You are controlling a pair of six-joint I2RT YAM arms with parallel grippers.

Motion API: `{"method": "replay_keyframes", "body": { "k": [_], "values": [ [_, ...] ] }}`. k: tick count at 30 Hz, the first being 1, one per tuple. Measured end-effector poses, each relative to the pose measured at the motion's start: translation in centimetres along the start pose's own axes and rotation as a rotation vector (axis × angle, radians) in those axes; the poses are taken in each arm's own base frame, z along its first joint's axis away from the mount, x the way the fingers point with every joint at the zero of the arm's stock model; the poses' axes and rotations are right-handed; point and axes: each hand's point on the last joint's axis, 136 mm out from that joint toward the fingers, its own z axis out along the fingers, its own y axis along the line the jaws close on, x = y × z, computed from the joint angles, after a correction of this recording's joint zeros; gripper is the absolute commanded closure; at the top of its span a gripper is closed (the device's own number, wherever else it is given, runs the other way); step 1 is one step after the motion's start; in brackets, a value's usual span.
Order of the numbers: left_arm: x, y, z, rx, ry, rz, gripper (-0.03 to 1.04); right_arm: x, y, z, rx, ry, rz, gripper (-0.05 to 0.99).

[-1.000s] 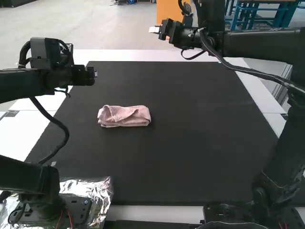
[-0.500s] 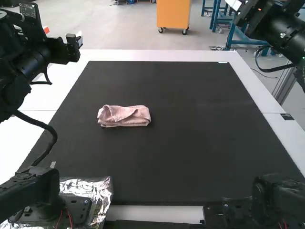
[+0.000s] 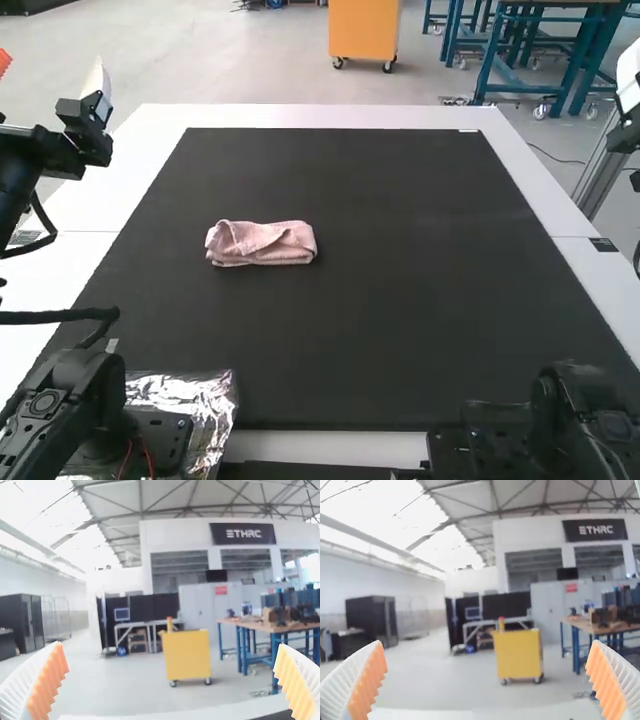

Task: Fold the towel.

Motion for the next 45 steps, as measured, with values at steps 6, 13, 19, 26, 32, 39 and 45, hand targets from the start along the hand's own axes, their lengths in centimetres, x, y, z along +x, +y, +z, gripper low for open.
{"method": "replay_keyframes", "body": {
  "k": [6, 13, 19, 26, 32, 39, 45],
  "values": [
    [1.6, -0.1, -0.6, 0.002, 0.048, -0.031, 0.04, 3.0, -1.2, 1.1, 0.048, 0.040, -0.033, 0.02],
    [5.5, 0.0, 0.3, -0.016, 0.044, 0.026, 0.04, 9.3, -1.8, 2.3, 0.024, 0.143, -0.138, 0.02],
    [8.2, 0.0, 0.5, -0.025, 0.054, 0.088, 0.04, 10.9, -4.2, 3.2, 0.129, 0.022, -0.270, 0.02],
    [13.5, 1.5, 0.0, -0.124, 0.103, 0.181, 0.04, 19.3, -6.8, 2.4, 0.208, 0.153, -0.255, 0.02],
    [18.6, 3.3, -1.2, -0.236, 0.222, 0.122, 0.04, 27.1, -8.0, 0.2, 0.260, 0.404, -0.089, 0.02],
    [24.7, 3.1, -3.3, -0.252, 0.476, 0.016, 0.04, 29.3, -8.3, -1.0, 0.290, 0.494, -0.011, 0.02],
    [24.7, 3.1, -3.4, -0.263, 0.472, -0.028, 0.04, 29.3, -8.3, -1.0, 0.294, 0.491, 0.007, 0.02]
  ]
}}
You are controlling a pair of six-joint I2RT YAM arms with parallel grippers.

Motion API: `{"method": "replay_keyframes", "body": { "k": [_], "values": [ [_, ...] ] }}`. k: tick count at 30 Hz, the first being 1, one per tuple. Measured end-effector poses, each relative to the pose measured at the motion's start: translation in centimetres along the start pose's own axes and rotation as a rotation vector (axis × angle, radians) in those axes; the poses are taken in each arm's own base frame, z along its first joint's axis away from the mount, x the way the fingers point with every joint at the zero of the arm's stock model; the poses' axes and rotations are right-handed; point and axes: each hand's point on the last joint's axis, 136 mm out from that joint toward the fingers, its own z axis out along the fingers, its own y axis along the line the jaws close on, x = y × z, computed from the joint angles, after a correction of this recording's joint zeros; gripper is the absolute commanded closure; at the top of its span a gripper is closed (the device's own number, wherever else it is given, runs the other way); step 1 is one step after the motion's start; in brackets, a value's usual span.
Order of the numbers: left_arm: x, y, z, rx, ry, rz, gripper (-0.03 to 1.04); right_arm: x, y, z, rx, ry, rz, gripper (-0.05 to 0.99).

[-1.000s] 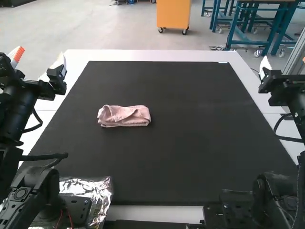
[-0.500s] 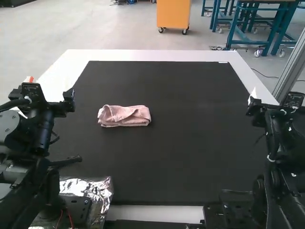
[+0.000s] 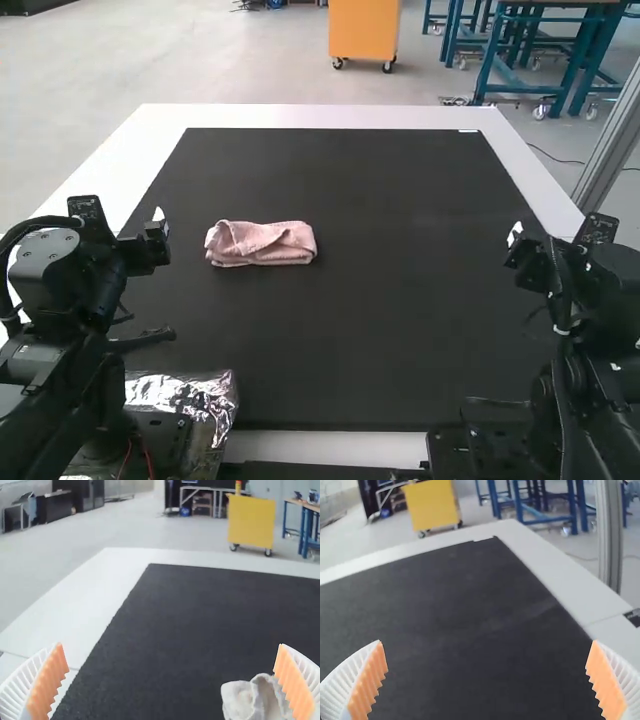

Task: Fold the towel.

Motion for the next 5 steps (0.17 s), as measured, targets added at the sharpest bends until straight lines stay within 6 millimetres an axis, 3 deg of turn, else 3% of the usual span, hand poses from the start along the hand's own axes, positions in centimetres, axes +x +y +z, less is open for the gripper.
{"method": "replay_keyframes", "body": {
  "k": [5],
  "values": [
    [0.01, 0.00, 0.00, 0.000, 0.000, -0.012, 0.04, 0.00, 0.01, 0.00, 0.000, 0.000, 0.005, 0.02]
  ]
}}
